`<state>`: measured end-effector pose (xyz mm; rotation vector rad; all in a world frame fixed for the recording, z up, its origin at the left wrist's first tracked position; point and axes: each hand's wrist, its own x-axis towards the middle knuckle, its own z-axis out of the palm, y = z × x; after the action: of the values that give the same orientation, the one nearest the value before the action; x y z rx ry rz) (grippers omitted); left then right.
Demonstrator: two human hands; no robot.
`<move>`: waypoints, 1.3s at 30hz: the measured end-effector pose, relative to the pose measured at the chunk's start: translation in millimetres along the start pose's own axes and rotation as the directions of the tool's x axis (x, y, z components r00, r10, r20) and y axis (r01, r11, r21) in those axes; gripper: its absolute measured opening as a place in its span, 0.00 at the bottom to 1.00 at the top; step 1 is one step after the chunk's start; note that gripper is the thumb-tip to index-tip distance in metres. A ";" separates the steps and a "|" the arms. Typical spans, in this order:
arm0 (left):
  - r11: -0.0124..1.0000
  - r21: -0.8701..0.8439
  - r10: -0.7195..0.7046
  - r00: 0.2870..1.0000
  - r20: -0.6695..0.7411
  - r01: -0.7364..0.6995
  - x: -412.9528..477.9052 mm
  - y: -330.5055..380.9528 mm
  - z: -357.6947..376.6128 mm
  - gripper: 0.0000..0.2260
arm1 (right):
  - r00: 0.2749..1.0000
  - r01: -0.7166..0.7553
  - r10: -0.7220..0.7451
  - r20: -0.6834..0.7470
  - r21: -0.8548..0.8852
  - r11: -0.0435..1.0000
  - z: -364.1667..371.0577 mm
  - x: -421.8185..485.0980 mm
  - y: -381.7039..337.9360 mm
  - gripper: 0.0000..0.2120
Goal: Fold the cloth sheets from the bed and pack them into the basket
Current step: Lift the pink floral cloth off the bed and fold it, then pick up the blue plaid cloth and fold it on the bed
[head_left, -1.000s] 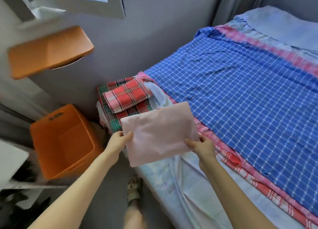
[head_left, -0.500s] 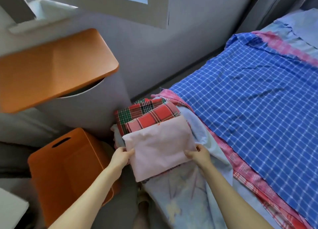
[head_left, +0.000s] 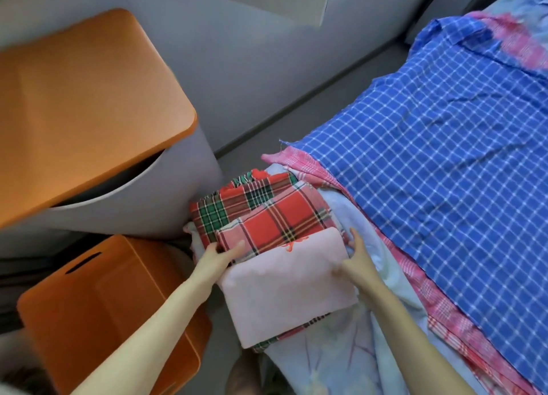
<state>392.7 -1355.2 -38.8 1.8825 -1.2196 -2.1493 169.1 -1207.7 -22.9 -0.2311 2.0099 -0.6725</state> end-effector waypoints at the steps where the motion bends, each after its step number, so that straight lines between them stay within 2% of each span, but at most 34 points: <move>1: 0.999 -0.049 -0.001 1.000 -0.011 0.000 4.1 4.8 6.8 0.21 | 0.999 0.024 -0.024 0.036 0.005 1.000 0.9 3.5 -6.5 0.47; 4: 0.975 -0.215 -0.070 0.996 -0.054 0.057 19.3 10.5 13.6 0.21 | 0.998 0.020 -0.019 0.061 -0.012 1.000 4.1 13.2 -9.5 0.45; 6: 0.972 -0.232 -0.058 0.992 -0.111 0.031 26.4 13.7 7.3 0.18 | 0.999 -0.010 0.011 0.036 -0.023 1.000 6.0 12.3 -4.5 0.44; 10: 0.984 -0.131 0.091 0.967 -0.236 -0.125 36.7 23.0 2.3 0.17 | 0.999 0.017 -0.022 -0.036 -0.118 0.993 13.2 11.4 5.5 0.38; 12: 0.990 -0.094 0.076 0.965 -0.251 -0.102 44.3 25.4 -0.3 0.18 | 0.998 0.010 -0.020 -0.064 -0.156 0.988 18.2 12.5 2.0 0.37; 13: 0.997 -0.027 0.061 0.964 -0.259 -0.070 47.6 28.9 -1.6 0.19 | 0.998 0.005 -0.018 -0.068 -0.188 0.982 19.7 13.8 -1.7 0.37; 14: 0.990 0.135 0.066 0.961 -0.270 -0.030 51.5 34.8 -0.1 0.19 | 0.999 -0.011 -0.001 -0.053 -0.232 0.973 16.6 15.2 -5.2 0.37; 15: 0.931 0.366 0.102 0.951 -0.291 0.013 53.5 41.4 0.0 0.20 | 1.000 -0.009 0.008 -0.006 -0.285 0.959 11.8 15.8 -9.3 0.37; 17: 0.651 0.757 0.284 0.905 -0.315 0.059 53.3 60.1 2.7 0.22 | 0.989 0.037 0.018 0.149 -0.354 0.935 -7.0 16.8 -19.7 0.37; 18: 0.534 0.845 0.413 0.864 -0.288 0.026 53.2 70.2 7.7 0.22 | 0.978 0.059 0.010 0.207 -0.325 0.944 -19.6 17.3 -25.9 0.33; 19: 0.457 0.889 0.530 0.814 -0.237 -0.039 55.9 80.3 18.3 0.20 | 0.976 0.066 -0.009 0.219 -0.256 0.964 -33.8 19.5 -33.0 0.26; 20: 0.411 0.904 0.611 0.771 -0.178 -0.117 57.1 90.4 31.2 0.18 | 0.986 0.059 -0.029 0.165 -0.178 0.982 -44.7 23.9 -39.5 0.20; 21: 0.377 0.904 0.664 0.739 -0.112 -0.202 59.4 99.2 46.0 0.15 | 0.997 0.077 -0.073 0.039 -0.140 0.987 -52.8 32.7 -44.9 0.15; 23: 0.264 0.901 0.727 0.685 0.050 -0.345 68.4 119.0 81.9 0.13 | 0.965 0.119 -0.168 -0.202 -0.237 0.964 -62.9 61.2 -53.5 0.12; 25: 0.177 0.882 0.735 0.655 0.177 -0.437 83.2 135.4 113.4 0.13 | 0.936 0.112 -0.223 -0.272 -0.371 0.922 -63.2 90.7 -64.5 0.14; 27: 0.249 0.850 0.700 0.693 0.174 -0.465 103.6 146.5 136.7 0.12 | 0.932 0.133 -0.276 -0.233 -0.489 0.862 -58.4 118.7 -74.1 0.14; 30: 0.528 0.770 0.557 0.830 0.004 -0.358 138.9 162.5 158.9 0.13 | 0.915 0.161 -0.359 -0.184 -0.649 0.743 -48.9 153.9 -87.1 0.12; 31: 0.577 0.759 0.505 0.862 -0.042 -0.301 154.7 167.9 165.8 0.14 | 0.916 0.155 -0.363 -0.172 -0.683 0.714 -46.1 167.5 -89.4 0.12; 33: 0.549 0.812 0.447 0.891 -0.082 -0.201 180.4 174.2 172.6 0.12 | 0.925 0.126 -0.351 -0.143 -0.757 0.641 -39.1 184.8 -90.7 0.10; 36: 0.469 0.878 0.433 0.891 -0.135 -0.096 215.2 180.4 175.2 0.11 | 0.922 0.115 -0.367 -0.123 -0.819 0.562 -34.2 202.2 -84.6 0.05; 38: 0.452 0.892 0.362 0.919 -0.159 -0.024 233.4 183.1 174.3 0.15 | 0.914 0.129 -0.387 -0.120 -0.819 0.559 -35.7 209.8 -76.5 0.09; 39: 0.482 0.876 0.293 0.940 -0.175 0.013 242.7 183.3 173.3 0.17 | 0.911 0.143 -0.392 -0.130 -0.791 0.595 -38.4 211.6 -73.3 0.10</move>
<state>97.9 -1512.8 -142.7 2.1066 -2.5759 -1.0458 19.6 -1344.1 -126.0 -1.0307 2.4864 0.0518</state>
